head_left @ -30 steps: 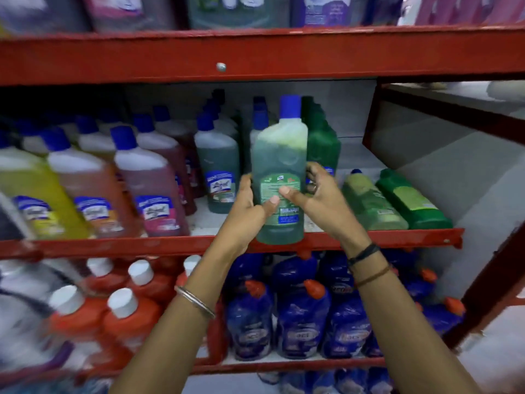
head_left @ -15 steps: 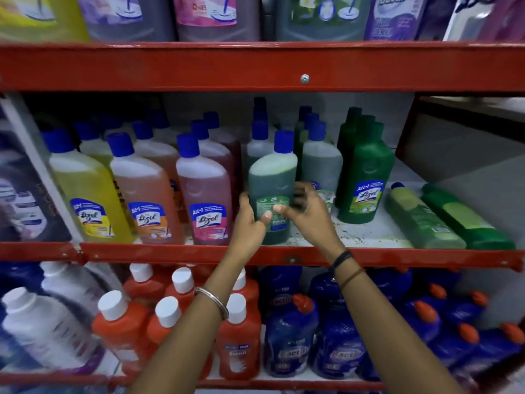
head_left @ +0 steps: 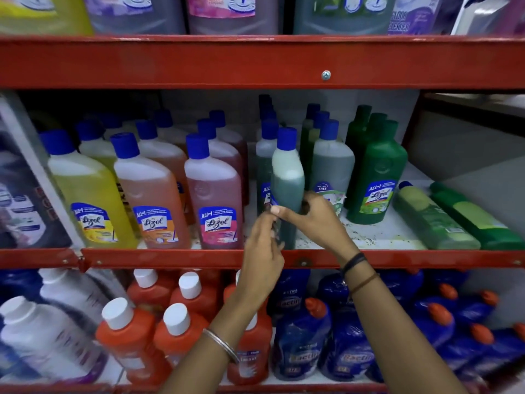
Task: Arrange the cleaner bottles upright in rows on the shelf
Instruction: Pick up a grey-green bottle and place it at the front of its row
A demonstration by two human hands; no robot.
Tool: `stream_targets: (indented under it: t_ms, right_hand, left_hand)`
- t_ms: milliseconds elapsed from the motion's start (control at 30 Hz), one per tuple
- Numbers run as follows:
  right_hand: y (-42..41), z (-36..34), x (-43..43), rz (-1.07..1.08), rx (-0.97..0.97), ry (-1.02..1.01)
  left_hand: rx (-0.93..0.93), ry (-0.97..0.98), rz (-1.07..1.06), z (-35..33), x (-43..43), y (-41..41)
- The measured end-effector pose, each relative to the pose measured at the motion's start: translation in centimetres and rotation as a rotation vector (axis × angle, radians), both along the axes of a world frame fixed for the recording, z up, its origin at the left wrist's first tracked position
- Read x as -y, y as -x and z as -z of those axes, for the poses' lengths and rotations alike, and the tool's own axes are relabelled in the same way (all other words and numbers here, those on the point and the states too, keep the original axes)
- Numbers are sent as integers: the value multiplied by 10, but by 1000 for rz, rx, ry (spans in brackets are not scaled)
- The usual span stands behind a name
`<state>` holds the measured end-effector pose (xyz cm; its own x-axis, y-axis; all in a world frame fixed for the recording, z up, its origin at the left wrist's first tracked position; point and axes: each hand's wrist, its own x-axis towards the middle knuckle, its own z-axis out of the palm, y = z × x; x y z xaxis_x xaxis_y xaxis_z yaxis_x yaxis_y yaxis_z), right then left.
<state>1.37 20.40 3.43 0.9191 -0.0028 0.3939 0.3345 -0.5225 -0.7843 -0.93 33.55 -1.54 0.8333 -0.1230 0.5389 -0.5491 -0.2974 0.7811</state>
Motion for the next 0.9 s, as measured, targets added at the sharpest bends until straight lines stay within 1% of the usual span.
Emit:
stream_targets:
  t_ms: [33, 100, 267, 333, 400, 433, 567, 667, 767, 833, 900]
  right_hand:
    - [-2, 1, 2, 6, -19, -38]
    - [-2, 3, 5, -7, -57, -103]
    - [6, 21, 5, 29, -22, -34]
    - [6, 23, 6, 34, -23, -97]
    - [4, 20, 10, -23, -74, -181]
    - [2, 19, 12, -66, -105, -208]
    - [-5, 17, 19, -175, -170, -214]
    - [-7, 17, 19, -201, -198, -238]
    - [-6, 21, 19, -200, -197, -204]
    - [-3, 24, 22, -156, -177, -165]
    - [4, 25, 34, -60, -135, -154]
  left_hand:
    - [-2, -2, 20, 3, 0, 2]
    - [-3, -48, -9, 8, 0, -1]
    - [-176, -52, -38, -14, 7, -25]
    - [-223, -58, -56, -21, 10, -31]
    - [-235, -31, -93, -23, 10, -30]
    - [-226, -22, -110, -20, 9, -27]
    - [-160, -18, -148, -9, 9, -18]
    - [-155, -9, -154, -8, 15, -14]
    - [-155, -17, -173, -9, 23, -7]
    - [-57, 4, -247, -12, 31, 2]
    - [117, 61, -282, -17, 47, 14]
